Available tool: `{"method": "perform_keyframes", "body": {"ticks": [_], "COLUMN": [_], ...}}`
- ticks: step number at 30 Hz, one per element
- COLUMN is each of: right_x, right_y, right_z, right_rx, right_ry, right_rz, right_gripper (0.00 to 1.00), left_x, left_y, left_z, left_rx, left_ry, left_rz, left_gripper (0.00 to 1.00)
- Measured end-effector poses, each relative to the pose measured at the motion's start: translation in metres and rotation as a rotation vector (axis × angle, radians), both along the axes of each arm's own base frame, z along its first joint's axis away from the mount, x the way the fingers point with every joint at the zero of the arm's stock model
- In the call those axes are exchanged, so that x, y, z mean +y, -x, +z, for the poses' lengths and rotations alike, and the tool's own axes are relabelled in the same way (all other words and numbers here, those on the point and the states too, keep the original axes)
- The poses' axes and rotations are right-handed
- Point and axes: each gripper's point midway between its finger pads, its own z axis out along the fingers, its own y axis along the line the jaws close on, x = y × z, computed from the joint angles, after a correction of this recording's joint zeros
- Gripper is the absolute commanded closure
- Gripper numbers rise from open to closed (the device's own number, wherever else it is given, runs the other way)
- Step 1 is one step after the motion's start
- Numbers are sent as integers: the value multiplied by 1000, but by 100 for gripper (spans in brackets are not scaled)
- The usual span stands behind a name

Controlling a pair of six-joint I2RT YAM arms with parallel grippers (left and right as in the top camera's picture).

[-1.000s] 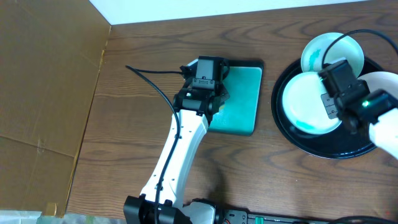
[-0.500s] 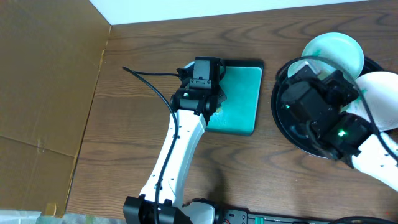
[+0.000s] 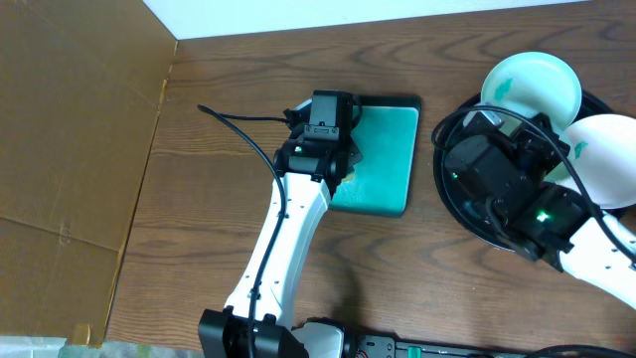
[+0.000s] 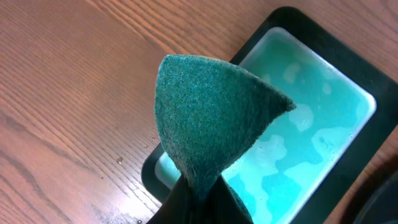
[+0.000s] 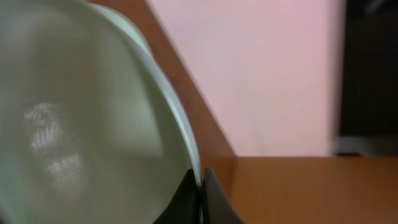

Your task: Clean dirty plates on tray and stack at the side

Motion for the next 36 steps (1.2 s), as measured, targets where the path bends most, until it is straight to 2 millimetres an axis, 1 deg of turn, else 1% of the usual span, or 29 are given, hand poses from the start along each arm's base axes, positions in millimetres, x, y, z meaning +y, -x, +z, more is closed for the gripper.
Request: {"method": "perform_keyframes", "body": {"ticks": [1,3,4,6,7,8,9,10,11,13,14,15,17,18,20,21,22,24,26,27,28,29,31,32,33,34,36], "right_x": [0,-2,-3,-8,-12,-16,-24,-38,-48,-78,-111,-122,-160,-184,-214,-236,-249,-282,-325,-334,-351,-362,-384,-391,-399,-402,-404], "right_y": [-1,-9,-13,-23,-29,-33,-39,-47,-52,-63,-71,-73,-78,-78,-77,-75,-74,-69,-62,-60,-57,-56,-55,-54,-51,-49,-48], "right_z": [-7,-26,-30,-32,-34,-35,-41,-51,-57,-69,-75,-76,-81,-87,-99,-110,-117,-135,-161,-165,-172,-176,-175,-174,-173,-173,-174], "right_rx": [26,73,73,47,49,54,79,127,155,225,262,264,274,273,275,272,267,240,185,171,139,116,58,37,18,9,2], "right_ry": [-14,-74,-102,-215,-293,-329,-404,-506,-568,-753,-939,-993,-1170,-1261,-1370,-1434,-1469,-1545,-1636,-1653,-1692,-1719,-1773,-1795,-1803,-1804,-1798], "right_rz": [6,-13,-28,-78,-101,-115,-138,-173,-197,-263,-339,-365,-457,-523,-614,-690,-734,-849,-992,-1016,-1054,-1070,-1065,-1062,-1073,-1082,-1095], "right_gripper": [99,99,99,99,99,99,99,99,99,99,99,99,99,99,99,99,99,99,99,99,99,99,99,99,96,94,93], "left_x": [0,0,0,0,0,0,0,0,0,0,0,0,0,0,0,0,0,0,0,0,0,0,0,0,0,0,0], "left_y": [0,0,0,0,0,0,0,1,1,1,1,1,1,1,1,1,1,1,1,1,1,1,1,1,1,0,-1], "left_z": [-1,-1,-1,-2,-2,-2,-2,-2,-2,-2,-2,-2,-2,-2,-2,-2,-2,-2,-2,-2,-2,-2,-2,-2,-2,-1,-1], "left_rx": [3,5,6,7,8,8,9,10,11,13,13,13,12,13,13,12,13,12,13,13,12,13,12,12,11,9,4], "left_ry": [0,-1,-1,-2,-3,-4,-5,-5,-5,-6,-6,-6,-6,-6,-6,-6,-6,-6,-6,-6,-6,-6,-6,-6,-6,-6,-5], "left_rz": [0,0,0,-3,-4,-6,-6,-7,-7,-8,-9,-9,-9,-9,-9,-9,-9,-9,-9,-9,-9,-9,-9,-9,-9,-9,-9], "left_gripper": [93,93,93,93,93,93,93,93,93,93,93,93,93,93,93,93,93,93,93,93,93,93,93,93,93,93,93]}}
